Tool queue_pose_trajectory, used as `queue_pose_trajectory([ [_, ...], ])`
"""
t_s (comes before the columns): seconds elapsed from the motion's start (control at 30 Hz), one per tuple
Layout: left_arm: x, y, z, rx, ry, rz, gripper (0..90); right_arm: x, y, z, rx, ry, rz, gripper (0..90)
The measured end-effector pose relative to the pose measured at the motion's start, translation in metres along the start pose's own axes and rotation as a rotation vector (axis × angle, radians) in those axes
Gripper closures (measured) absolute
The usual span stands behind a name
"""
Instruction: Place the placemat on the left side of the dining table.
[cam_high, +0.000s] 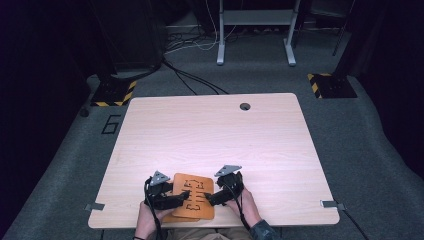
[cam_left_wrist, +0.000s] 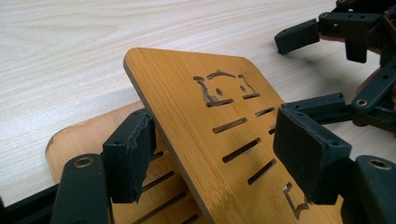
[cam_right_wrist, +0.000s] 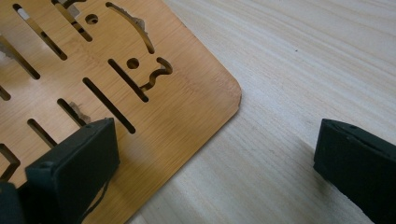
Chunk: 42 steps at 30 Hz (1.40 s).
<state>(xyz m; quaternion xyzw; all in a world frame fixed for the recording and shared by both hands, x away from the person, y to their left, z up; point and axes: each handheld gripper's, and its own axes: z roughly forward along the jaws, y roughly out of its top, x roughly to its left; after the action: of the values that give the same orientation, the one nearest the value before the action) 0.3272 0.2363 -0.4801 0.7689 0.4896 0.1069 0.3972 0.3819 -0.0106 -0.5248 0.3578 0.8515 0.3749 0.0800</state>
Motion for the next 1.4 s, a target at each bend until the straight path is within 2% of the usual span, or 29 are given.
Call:
queue_pose_trajectory([
  [0.1, -0.001, 0.001, -0.001, -0.004, -0.037, -0.002, 33.5, -0.001, -0.001, -0.001, -0.006, 0.002, 0.010, 0.0],
  [0.2, -0.005, 0.003, -0.003, -0.015, -0.025, 0.006, 37.3, -0.002, -0.002, -0.002, -0.016, 0.004, 0.014, 0.0],
  [0.33, -0.007, 0.006, -0.007, -0.031, -0.038, 0.003, 44.1, -0.003, -0.002, -0.003, -0.014, 0.010, 0.034, 0.0],
  [0.4, -0.008, 0.007, -0.008, -0.032, -0.029, 0.009, 47.2, -0.004, -0.003, -0.003, -0.019, 0.011, 0.031, 0.0],
  [0.47, -0.007, 0.007, -0.009, -0.036, -0.035, 0.006, 53.1, -0.004, -0.004, -0.004, -0.020, 0.013, 0.039, 0.0],
  [0.6, -0.007, 0.007, -0.011, -0.039, -0.044, 0.003, 57.4, -0.005, -0.004, -0.005, -0.026, 0.012, 0.037, 0.0],
  [0.8, -0.007, 0.009, -0.010, -0.062, -0.104, -0.022, 63.7, -0.006, -0.006, -0.007, -0.028, 0.016, 0.056, 0.0],
  [0.87, -0.008, 0.010, -0.009, -0.066, -0.110, -0.025, 65.0, -0.007, -0.007, -0.007, -0.036, 0.013, 0.059, 0.0],
  [0.9, -0.008, 0.010, -0.009, -0.075, -0.116, -0.033, 65.6, -0.006, -0.008, -0.008, -0.040, 0.006, 0.066, 0.0],
  [0.97, -0.009, 0.011, -0.007, -0.085, -0.121, -0.042, 68.0, -0.003, -0.011, -0.012, -0.070, -0.038, 0.035, 0.0],
  [1.03, -0.010, 0.013, -0.005, -0.099, -0.131, -0.048, 69.1, -0.002, -0.012, -0.013, -0.081, -0.047, 0.039, 0.0],
  [1.07, -0.011, 0.013, -0.005, -0.107, -0.143, -0.064, 71.5, -0.003, -0.014, -0.017, -0.104, -0.066, 0.039, 0.2],
  [1.1, -0.011, 0.014, -0.004, -0.112, -0.152, -0.064, 72.6, -0.004, -0.016, -0.019, -0.110, -0.092, 0.040, 0.2],
  [1.23, -0.013, 0.017, -0.001, -0.132, -0.193, -0.088, 75.3, -0.010, -0.022, -0.029, -0.144, -0.105, 0.055, 3.0],
  [1.3, -0.014, 0.017, -0.001, -0.153, -0.225, -0.108, 78.9, -0.018, -0.029, -0.043, -0.186, -0.116, 0.081, 4.5],
  [1.33, -0.013, 0.018, -0.001, -0.161, -0.249, -0.112, 78.9, -0.018, -0.029, -0.043, -0.186, -0.116, 0.081, 4.5],
  [1.37, -0.013, 0.018, -0.001, -0.176, -0.271, -0.122, 80.3, -0.021, -0.031, -0.048, -0.199, -0.132, 0.084, 4.8],
  [1.4, -0.013, 0.019, -0.001, -0.185, -0.295, -0.122, 83.1, -0.027, -0.037, -0.057, -0.221, -0.167, 0.094, 6.3],
])
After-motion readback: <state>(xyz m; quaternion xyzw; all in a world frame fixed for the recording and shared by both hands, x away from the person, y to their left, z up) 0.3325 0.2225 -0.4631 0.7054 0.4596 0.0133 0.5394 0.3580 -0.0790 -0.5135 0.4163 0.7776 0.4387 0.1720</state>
